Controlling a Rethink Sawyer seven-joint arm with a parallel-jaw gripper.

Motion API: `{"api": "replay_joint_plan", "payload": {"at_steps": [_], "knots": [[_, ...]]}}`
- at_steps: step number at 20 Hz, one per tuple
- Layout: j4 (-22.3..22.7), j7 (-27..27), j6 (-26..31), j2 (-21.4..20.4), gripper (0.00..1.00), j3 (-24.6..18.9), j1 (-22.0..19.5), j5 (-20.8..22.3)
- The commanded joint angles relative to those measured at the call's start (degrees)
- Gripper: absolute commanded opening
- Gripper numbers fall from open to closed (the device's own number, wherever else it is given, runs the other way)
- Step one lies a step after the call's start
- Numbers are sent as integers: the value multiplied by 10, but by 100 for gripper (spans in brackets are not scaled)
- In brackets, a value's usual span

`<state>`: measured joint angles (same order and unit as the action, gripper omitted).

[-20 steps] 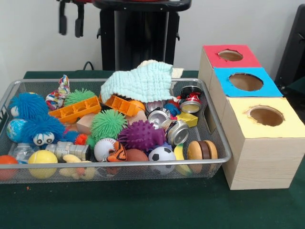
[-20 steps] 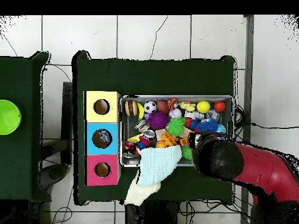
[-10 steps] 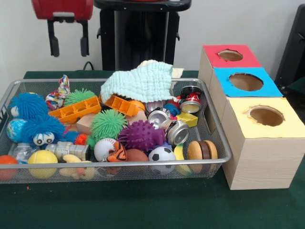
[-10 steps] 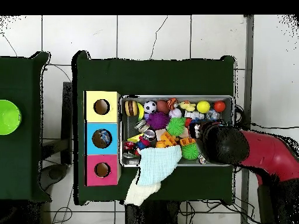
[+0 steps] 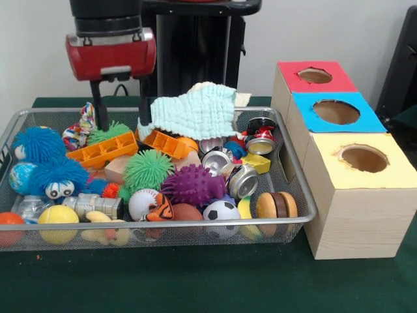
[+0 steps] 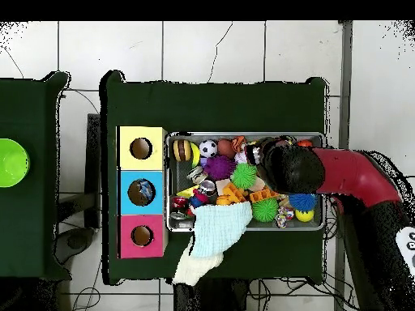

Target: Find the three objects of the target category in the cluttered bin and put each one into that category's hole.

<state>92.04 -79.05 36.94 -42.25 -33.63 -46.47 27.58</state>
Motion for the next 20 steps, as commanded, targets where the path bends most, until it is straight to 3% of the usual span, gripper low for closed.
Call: {"api": "replay_joint_plan", "payload": {"at_steps": [1,5,10,14,20], "knots": [[-131,239,108,41,100,-28,4,107],[-148,260,111,57,100,-45,-9,118],[-139,262,86,86,100,-64,-31,114],[-146,233,109,113,100,-47,-28,101],[-151,223,113,121,100,-33,-21,105]]}}
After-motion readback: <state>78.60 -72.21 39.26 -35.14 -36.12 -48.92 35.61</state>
